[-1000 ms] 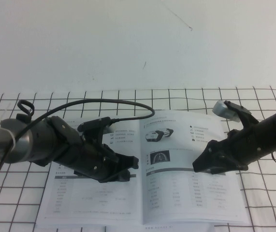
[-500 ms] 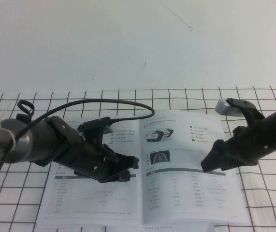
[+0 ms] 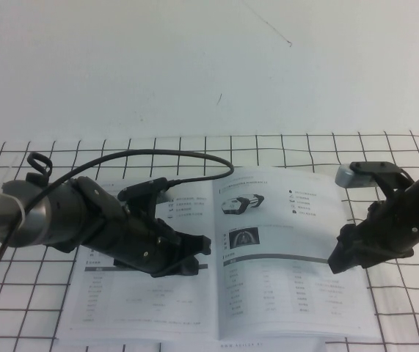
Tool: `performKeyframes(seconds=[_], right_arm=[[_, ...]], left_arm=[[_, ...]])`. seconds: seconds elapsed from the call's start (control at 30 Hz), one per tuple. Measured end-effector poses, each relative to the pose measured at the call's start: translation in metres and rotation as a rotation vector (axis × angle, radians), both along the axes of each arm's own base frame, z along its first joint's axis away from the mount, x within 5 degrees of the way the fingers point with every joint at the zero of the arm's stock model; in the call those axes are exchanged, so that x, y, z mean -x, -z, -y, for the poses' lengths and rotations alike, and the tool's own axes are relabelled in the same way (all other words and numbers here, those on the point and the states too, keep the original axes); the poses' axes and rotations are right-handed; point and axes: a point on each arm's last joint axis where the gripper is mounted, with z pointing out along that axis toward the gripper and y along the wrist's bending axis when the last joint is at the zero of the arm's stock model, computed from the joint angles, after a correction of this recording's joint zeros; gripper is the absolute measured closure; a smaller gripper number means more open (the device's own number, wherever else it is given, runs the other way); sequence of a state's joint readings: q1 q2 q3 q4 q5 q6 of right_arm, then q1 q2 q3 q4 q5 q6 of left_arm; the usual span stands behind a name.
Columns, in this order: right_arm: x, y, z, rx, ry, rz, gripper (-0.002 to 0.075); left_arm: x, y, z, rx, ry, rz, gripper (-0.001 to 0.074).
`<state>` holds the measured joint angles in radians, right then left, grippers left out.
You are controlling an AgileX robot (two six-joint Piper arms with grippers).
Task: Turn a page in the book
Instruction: Open the closed book
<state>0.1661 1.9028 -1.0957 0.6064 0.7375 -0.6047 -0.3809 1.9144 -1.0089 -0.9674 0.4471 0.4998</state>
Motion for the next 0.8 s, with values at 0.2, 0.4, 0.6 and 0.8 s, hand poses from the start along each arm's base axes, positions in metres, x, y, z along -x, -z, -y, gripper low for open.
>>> performKeyframes(seconds=[0.2, 0.4, 0.6, 0.8], right_arm=[[-0.001, 0.011, -0.001, -0.007, 0.013, -0.032, 0.0245], [-0.003, 0.013, -0.004, -0.062, 0.067, -0.051, 0.0246], [-0.007, 0.009, -0.014, -0.207, 0.093, -0.035, 0.0246], [-0.011, 0.001, -0.024, -0.338, 0.102, -0.001, 0.0246]], left_arm=[[-0.001, 0.0, 0.001, 0.016, -0.012, -0.011, 0.0738], [-0.001, 0.001, 0.001, 0.023, -0.02, -0.018, 0.0738], [-0.002, 0.001, 0.001, 0.023, -0.02, -0.017, 0.0738], [-0.001, 0.001, 0.002, 0.027, -0.021, -0.023, 0.0738]])
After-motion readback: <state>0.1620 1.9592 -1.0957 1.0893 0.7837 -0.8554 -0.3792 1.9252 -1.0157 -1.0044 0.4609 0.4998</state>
